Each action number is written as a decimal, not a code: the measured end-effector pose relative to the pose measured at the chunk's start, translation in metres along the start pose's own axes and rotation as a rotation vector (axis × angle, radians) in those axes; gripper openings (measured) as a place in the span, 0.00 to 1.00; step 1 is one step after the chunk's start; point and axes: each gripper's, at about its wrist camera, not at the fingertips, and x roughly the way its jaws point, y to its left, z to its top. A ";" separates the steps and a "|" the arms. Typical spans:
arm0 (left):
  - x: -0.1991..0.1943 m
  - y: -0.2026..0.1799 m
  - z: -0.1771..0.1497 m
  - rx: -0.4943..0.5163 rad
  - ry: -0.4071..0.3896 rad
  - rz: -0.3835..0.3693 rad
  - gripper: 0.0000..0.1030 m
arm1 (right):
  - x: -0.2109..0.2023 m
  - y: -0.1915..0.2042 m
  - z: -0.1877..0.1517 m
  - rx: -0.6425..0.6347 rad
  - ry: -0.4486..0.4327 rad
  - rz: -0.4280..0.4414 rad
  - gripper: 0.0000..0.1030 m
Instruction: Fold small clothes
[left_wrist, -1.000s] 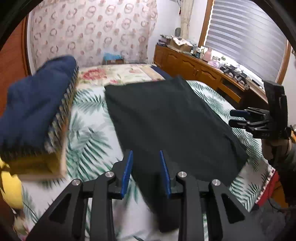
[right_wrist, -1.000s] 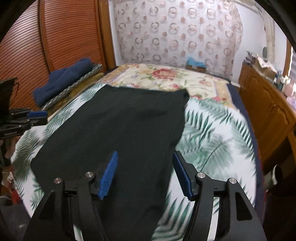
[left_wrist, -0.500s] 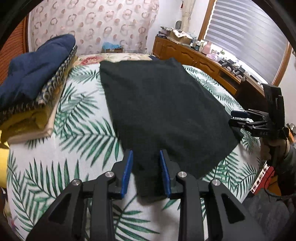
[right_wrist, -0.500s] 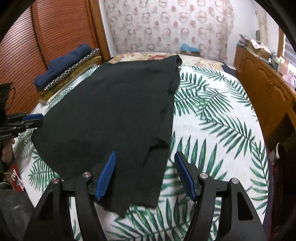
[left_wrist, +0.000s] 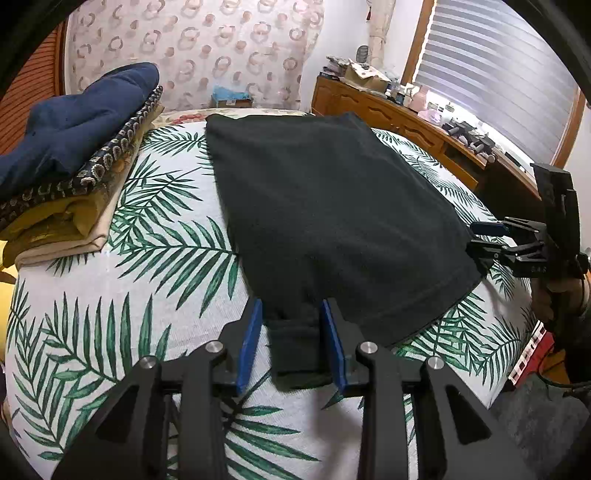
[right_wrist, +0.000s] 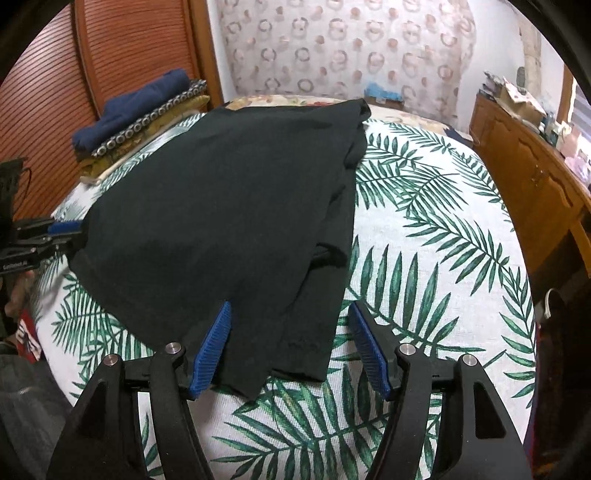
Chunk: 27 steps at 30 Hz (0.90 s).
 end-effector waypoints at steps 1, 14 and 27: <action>-0.001 0.000 -0.001 -0.003 -0.001 0.000 0.31 | 0.000 0.000 0.000 -0.003 0.002 0.000 0.65; -0.004 -0.001 -0.005 -0.035 -0.002 -0.001 0.31 | -0.002 0.007 -0.003 -0.018 -0.004 0.009 0.49; -0.003 -0.002 -0.006 -0.037 0.000 0.002 0.31 | -0.003 0.009 -0.004 -0.025 -0.005 0.098 0.10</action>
